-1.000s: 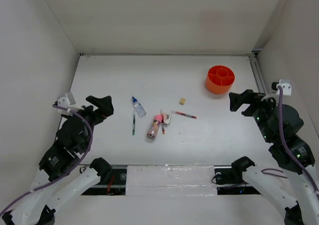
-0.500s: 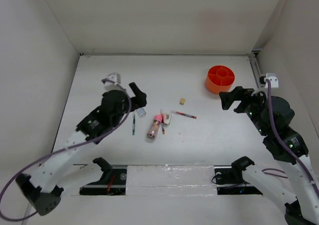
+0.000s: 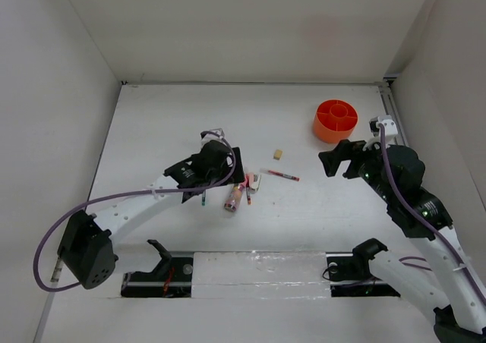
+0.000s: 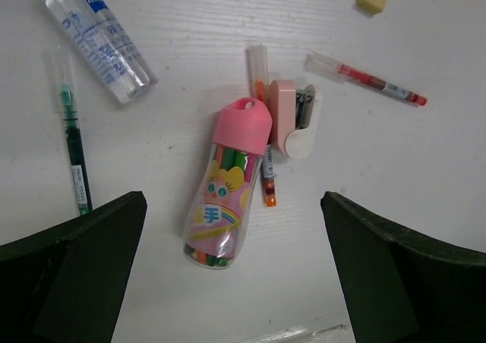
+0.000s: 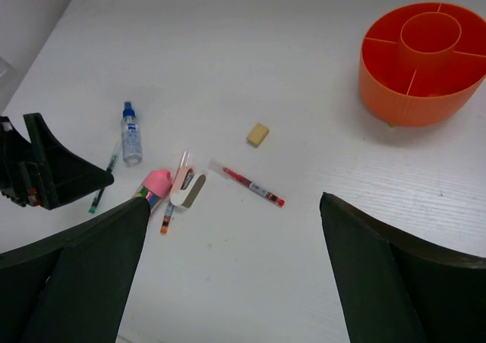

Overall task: Sort the stationery into containers
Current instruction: Pick up the stationery from the center of the board.

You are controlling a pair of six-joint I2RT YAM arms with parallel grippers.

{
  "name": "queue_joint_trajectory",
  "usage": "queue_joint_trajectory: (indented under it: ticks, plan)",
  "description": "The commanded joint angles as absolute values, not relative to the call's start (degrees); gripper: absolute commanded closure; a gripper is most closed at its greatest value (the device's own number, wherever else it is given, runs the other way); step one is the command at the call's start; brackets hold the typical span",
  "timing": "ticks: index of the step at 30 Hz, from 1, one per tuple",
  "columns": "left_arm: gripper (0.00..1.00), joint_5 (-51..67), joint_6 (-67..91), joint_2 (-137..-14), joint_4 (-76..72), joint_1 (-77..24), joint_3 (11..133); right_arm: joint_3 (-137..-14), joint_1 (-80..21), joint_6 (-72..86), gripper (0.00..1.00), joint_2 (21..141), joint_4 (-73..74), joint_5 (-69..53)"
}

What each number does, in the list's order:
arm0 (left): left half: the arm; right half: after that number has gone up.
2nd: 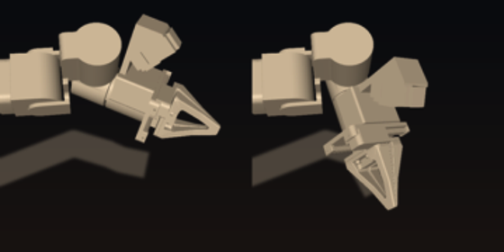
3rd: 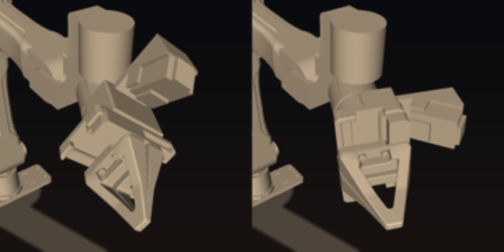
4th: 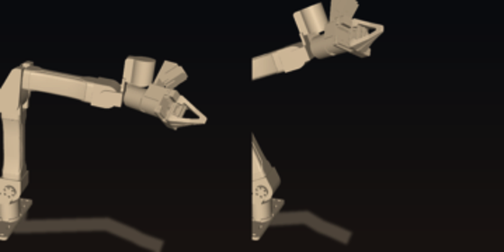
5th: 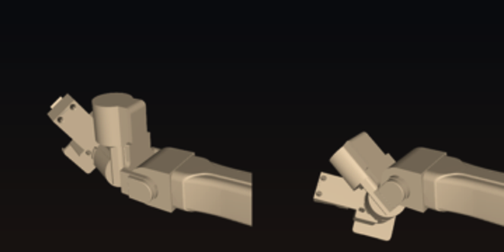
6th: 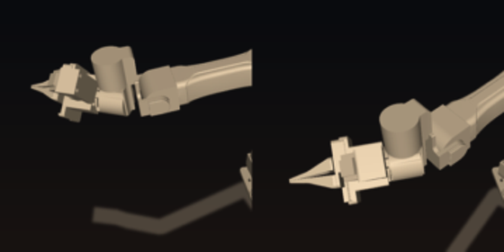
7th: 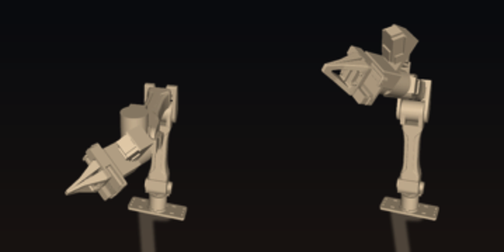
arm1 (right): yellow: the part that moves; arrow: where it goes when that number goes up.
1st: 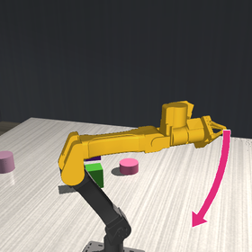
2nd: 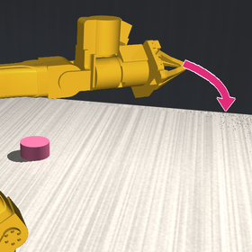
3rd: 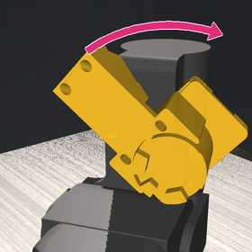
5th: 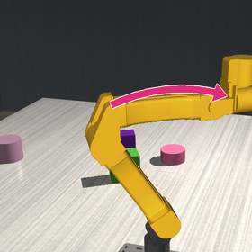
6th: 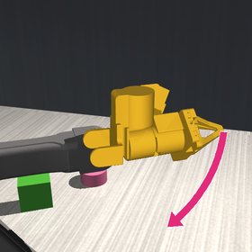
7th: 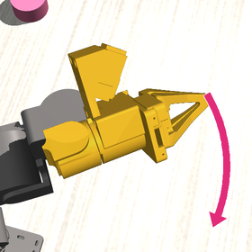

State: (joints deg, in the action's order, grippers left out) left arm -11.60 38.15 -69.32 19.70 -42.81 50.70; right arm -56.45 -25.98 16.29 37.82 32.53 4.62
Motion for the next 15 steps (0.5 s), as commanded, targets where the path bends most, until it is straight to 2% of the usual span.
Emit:
queue_joint_trajectory:
  ticks: [1, 9, 15]
  plan:
    - [0.00, -9.1, 36.9, -72.3, 17.9, -42.9, 47.6, -56.4, -27.0, 16.0, 0.00, 37.5, 29.1, 3.1]
    - [0.00, -6.7, 38.2, -74.2, 12.8, -42.9, 41.9, -56.4, -27.0, 16.0, 0.00, 38.1, 29.1, 2.0]
    - [0.00, -10.8, 38.8, -80.5, 14.1, -48.9, 44.2, -55.9, -27.0, 16.0, 0.00, 38.1, 27.9, 2.0]
